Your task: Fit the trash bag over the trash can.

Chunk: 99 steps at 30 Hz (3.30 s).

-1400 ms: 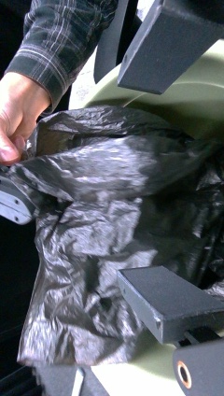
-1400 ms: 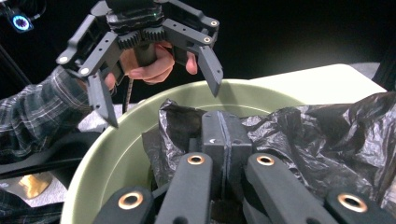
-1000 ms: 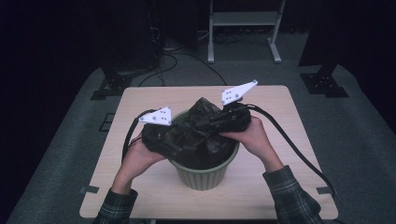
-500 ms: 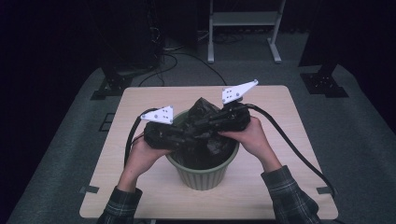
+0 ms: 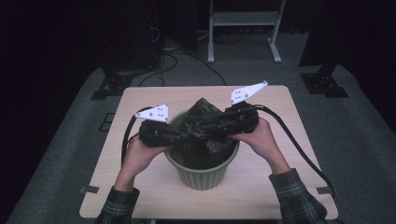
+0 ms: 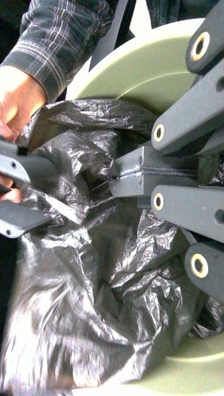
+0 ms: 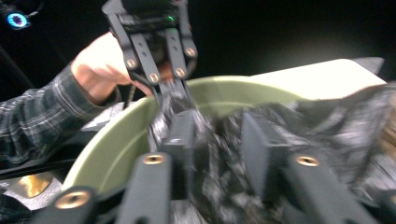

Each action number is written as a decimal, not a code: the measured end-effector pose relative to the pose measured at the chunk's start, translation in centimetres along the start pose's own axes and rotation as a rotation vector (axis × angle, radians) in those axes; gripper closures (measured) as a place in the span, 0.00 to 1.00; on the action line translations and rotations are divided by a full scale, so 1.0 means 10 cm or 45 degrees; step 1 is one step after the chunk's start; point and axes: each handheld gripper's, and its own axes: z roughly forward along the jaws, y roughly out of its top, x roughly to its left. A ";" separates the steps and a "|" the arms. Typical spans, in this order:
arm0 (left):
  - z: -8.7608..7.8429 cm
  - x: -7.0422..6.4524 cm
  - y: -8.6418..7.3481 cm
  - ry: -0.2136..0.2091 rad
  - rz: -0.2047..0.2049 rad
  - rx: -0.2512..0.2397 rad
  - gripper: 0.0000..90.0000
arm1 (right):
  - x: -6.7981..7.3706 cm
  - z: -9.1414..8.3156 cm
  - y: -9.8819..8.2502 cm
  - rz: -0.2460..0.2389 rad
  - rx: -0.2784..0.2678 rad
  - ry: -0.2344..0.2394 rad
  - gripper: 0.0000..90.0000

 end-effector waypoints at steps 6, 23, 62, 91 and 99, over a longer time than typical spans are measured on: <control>-0.08 0.01 -0.02 0.023 -0.022 -0.009 1.00 | 0.01 -0.37 -0.16 0.027 -0.025 -0.103 0.58; -0.12 0.02 -0.06 0.038 -0.043 -0.021 1.00 | 0.13 -0.91 -0.48 0.113 -0.127 -0.154 0.47; -0.80 0.16 -0.52 0.174 -0.220 -0.089 1.00 | 0.04 -1.35 -1.07 0.190 -0.008 -0.253 1.00; -0.96 0.17 -0.47 0.280 -0.190 -0.171 0.46 | -0.01 -1.42 -0.96 0.189 -0.103 -0.371 0.64; -1.03 0.13 -0.26 0.323 -0.136 -0.201 0.31 | 0.08 -1.35 -0.70 0.108 -0.141 -0.351 0.56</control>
